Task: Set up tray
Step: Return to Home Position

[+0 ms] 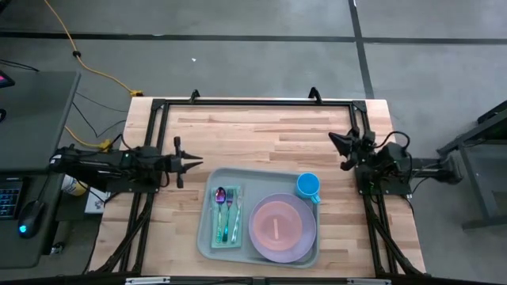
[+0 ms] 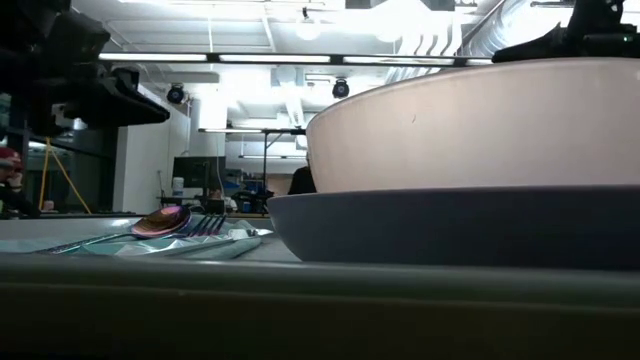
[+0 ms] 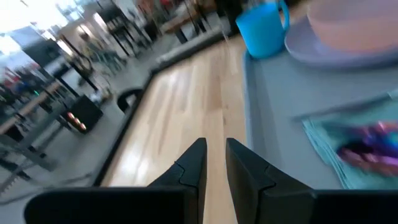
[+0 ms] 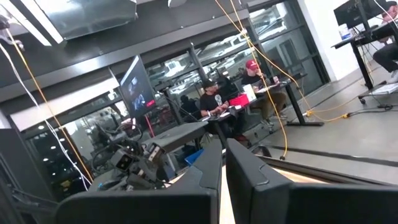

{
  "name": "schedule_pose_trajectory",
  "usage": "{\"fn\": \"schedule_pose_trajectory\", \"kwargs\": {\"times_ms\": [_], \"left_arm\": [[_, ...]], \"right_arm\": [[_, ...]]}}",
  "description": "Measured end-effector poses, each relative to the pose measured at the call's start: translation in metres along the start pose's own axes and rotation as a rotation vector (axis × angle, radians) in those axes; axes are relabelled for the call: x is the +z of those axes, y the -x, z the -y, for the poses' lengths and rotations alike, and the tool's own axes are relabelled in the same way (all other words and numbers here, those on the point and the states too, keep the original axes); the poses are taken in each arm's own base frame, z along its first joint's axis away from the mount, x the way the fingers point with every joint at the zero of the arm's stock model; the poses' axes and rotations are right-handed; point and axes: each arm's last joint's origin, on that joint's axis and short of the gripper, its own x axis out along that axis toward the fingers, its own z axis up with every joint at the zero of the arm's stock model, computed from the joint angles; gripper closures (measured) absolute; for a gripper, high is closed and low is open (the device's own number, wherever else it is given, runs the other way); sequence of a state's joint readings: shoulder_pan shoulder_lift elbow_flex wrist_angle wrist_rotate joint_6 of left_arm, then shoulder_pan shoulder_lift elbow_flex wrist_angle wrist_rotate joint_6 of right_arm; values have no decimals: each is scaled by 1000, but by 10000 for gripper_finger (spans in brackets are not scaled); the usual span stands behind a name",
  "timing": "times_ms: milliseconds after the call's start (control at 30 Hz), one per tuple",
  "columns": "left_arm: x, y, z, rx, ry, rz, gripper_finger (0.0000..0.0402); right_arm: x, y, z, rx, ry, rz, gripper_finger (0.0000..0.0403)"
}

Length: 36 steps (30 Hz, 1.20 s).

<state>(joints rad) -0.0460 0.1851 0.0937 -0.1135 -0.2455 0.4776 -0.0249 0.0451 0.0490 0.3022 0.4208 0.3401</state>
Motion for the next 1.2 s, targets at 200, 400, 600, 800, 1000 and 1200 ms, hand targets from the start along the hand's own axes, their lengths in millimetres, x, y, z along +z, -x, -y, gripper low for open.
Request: {"fn": "schedule_pose_trajectory", "kwargs": {"times_ms": [200, 400, 600, 800, 1000, 1200], "left_arm": [[-5, -5, 4, 54, 11, 115, 311], [-4, -5, 4, 57, 9, 120, 311], [-4, -5, 4, 61, 8, 126, 312], [-2, -5, 3, 75, -11, 143, 312], [-1, -5, 2, 85, -7, 162, 312], [-2, -5, 2, 82, -9, 154, 311]], "right_arm": [[1, 1, 3, 25, 0, -10, 403], [-6, 1, 7, 44, -22, -103, 403], [-6, 1, 8, 60, -22, -103, 403], [2, 0, 4, 144, -13, -45, 403], [1, 1, 2, 213, -34, -77, 403], [-3, 2, 0, 284, -68, -146, 403]]}}
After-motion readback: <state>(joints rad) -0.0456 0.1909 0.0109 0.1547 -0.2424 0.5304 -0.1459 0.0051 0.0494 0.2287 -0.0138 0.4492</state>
